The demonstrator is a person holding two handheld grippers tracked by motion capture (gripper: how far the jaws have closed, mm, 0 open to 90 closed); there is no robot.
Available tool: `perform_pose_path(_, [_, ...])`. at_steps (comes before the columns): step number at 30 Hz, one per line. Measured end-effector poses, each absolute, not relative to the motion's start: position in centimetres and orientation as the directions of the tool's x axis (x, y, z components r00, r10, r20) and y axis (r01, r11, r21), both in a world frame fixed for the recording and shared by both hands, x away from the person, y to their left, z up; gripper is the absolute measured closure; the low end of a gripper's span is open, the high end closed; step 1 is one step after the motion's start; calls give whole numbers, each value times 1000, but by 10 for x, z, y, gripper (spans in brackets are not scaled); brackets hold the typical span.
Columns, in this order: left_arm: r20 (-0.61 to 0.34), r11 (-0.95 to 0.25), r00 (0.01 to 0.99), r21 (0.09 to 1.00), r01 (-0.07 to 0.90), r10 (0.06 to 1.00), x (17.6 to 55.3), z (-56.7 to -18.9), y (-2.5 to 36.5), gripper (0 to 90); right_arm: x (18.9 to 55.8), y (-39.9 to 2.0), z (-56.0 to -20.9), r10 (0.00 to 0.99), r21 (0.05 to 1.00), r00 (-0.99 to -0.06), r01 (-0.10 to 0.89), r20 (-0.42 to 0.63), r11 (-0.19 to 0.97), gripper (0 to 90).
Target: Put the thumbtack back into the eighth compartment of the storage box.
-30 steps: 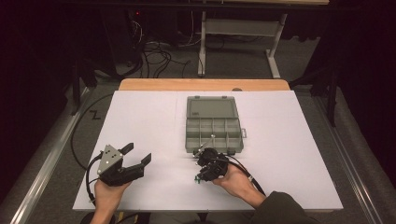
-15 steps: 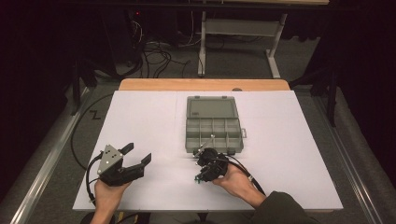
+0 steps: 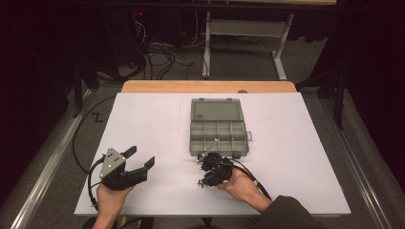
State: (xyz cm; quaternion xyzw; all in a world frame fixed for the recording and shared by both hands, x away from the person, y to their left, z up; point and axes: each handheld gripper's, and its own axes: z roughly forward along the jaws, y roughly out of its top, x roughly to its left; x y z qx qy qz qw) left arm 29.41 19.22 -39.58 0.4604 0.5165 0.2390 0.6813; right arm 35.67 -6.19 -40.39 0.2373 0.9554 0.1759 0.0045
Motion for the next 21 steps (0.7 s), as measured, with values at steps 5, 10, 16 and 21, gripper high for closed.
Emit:
perform_pose_path(5, [-482, 460, 353, 875, 150, 802, 294, -396, 192, 249, 356, -63, -403, 455, 342, -888, 449, 68, 826, 787])
perform_pose_path(10, [-481, 459, 354, 876, 150, 802, 294, -396, 192, 249, 357, -65, -401, 459, 347, -886, 452, 66, 822, 788])
perform_pose_path(16, [-481, 460, 356, 875, 148, 801, 293, -395, 192, 249, 358, -69, -399, 470, 357, -880, 461, 66, 812, 790])
perform_pose_path(21, [-481, 460, 356, 876, 146, 802, 292, -395, 191, 249, 360, -76, -395, 485, 373, -872, 473, 69, 798, 790])
